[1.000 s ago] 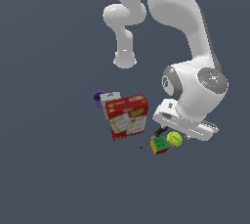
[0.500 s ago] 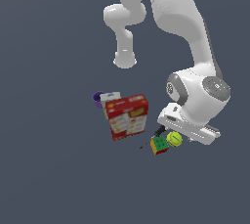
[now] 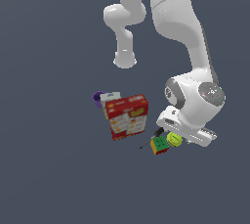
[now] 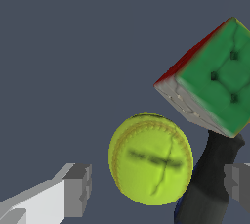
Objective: Pick up a designated object from a clutter of objects.
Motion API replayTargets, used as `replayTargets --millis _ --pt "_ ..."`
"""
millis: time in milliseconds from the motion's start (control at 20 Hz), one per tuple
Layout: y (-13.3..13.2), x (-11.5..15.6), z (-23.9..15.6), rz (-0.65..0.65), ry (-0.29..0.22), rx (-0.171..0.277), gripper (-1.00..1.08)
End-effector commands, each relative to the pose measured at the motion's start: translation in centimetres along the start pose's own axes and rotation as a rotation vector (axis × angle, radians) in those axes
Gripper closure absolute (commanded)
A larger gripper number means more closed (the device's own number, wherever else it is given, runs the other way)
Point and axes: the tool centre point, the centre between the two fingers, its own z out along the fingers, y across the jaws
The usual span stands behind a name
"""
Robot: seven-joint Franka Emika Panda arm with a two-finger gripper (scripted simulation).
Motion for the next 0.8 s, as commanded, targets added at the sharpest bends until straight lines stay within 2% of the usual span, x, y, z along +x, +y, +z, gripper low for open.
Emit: replayTargets --millis 0,400,450,750 --pt "0.0 -0.1 1.4 0.001 -0.001 -0.001 -0.92" --pt "-0.1 0.0 3.0 0.002 0.0 -0.001 -0.92" --pt "-0.1 0.0 3.0 0.002 0.0 -0.001 1.08" --pt "-0.1 0.0 3.0 0.002 0.0 -0.001 1.08"
